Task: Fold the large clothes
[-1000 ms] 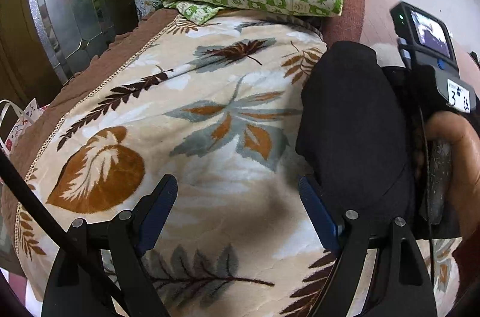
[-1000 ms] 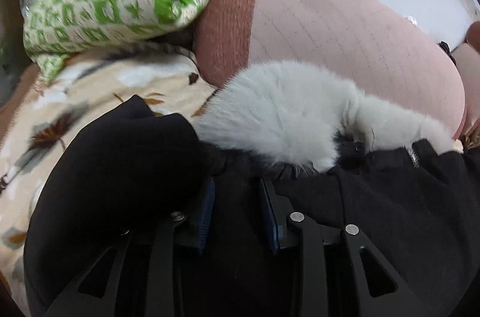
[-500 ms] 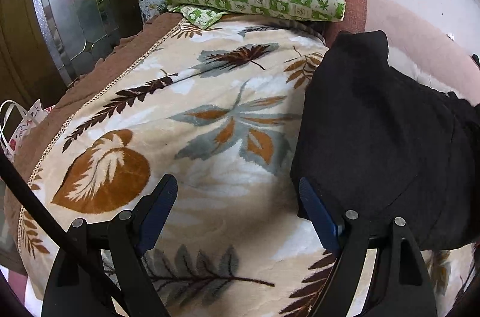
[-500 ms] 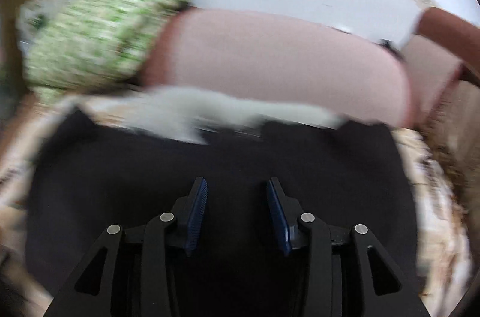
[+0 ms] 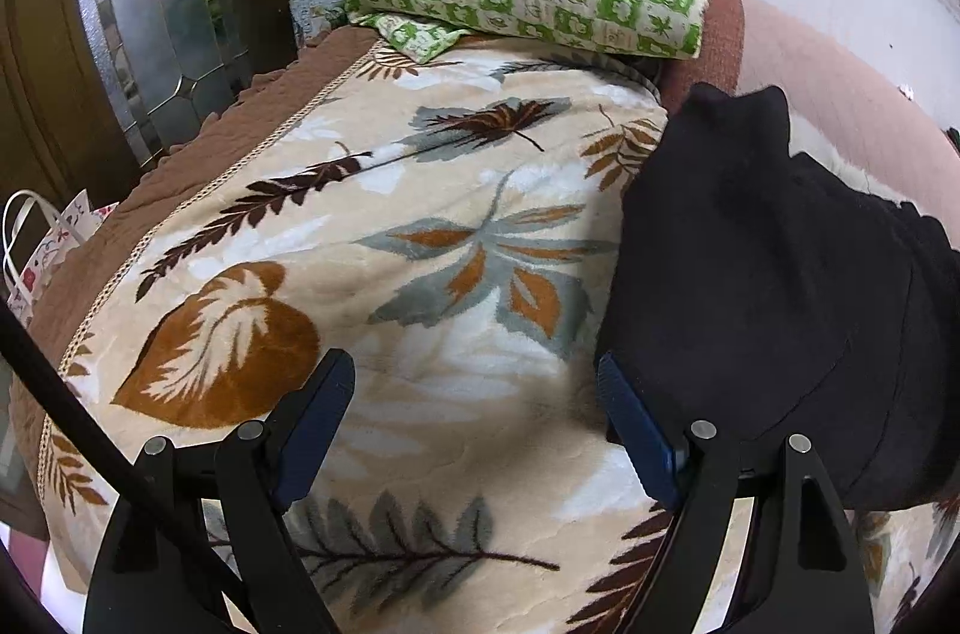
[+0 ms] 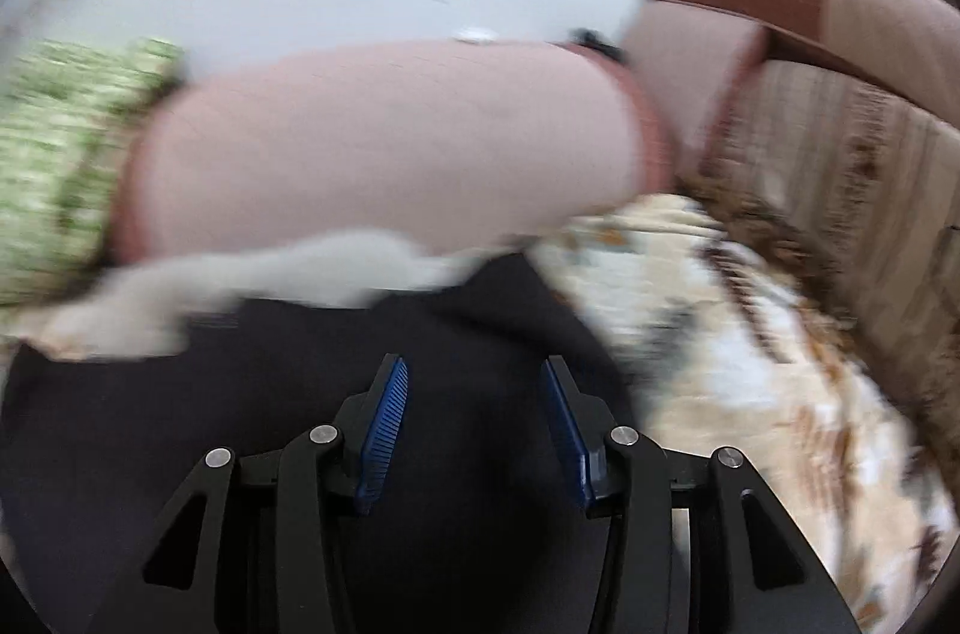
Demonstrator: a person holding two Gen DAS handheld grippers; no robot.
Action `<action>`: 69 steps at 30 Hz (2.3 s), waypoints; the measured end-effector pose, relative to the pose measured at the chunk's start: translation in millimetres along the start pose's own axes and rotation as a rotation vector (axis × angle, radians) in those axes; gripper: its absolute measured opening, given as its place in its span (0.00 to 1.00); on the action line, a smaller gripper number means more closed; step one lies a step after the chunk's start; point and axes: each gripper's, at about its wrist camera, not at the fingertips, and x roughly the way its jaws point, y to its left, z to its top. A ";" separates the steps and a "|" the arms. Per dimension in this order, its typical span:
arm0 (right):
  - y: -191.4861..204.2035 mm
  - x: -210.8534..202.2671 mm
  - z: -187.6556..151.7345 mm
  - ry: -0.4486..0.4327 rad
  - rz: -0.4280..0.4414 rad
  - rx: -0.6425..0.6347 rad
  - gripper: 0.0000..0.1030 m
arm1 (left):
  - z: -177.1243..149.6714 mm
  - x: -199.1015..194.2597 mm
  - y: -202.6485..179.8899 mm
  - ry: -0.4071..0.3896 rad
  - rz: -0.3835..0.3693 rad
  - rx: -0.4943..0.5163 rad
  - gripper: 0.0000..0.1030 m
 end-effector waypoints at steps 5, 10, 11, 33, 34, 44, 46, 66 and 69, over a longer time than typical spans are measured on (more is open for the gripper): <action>113.6 -35.2 -13.0 0.074 0.470 -0.112 0.45 | 3.7 -4.7 17.7 0.000 -0.009 -0.056 0.80; 208.4 -6.6 -33.0 0.157 0.554 -0.228 0.45 | 6.5 -4.8 26.0 -0.001 -0.010 -0.080 0.80; 220.8 11.8 -35.5 0.183 0.500 -0.229 0.45 | 6.7 -4.1 26.2 0.004 -0.014 -0.079 0.80; 12.9 -71.5 -52.3 0.014 0.178 -0.122 0.74 | 3.0 -29.4 5.5 -0.064 -0.036 -0.009 0.80; -3.4 -73.5 -54.0 0.016 0.161 -0.096 0.74 | 2.4 -30.2 4.8 -0.063 -0.038 -0.009 0.80; -148.9 -56.2 -125.6 0.095 0.135 0.329 0.81 | 9.5 -10.5 19.7 0.067 -0.314 -0.142 0.80; -153.2 -47.6 -131.1 0.121 0.143 0.370 0.82 | 10.1 2.1 30.8 0.122 -0.428 -0.239 0.80; -147.2 -1.4 -148.0 0.239 0.445 0.528 0.97 | 4.8 100.8 -35.1 0.329 -0.887 -0.333 0.87; -143.7 16.6 -145.6 0.254 0.485 0.546 1.00 | 11.9 108.3 -45.5 0.322 -0.880 -0.328 0.92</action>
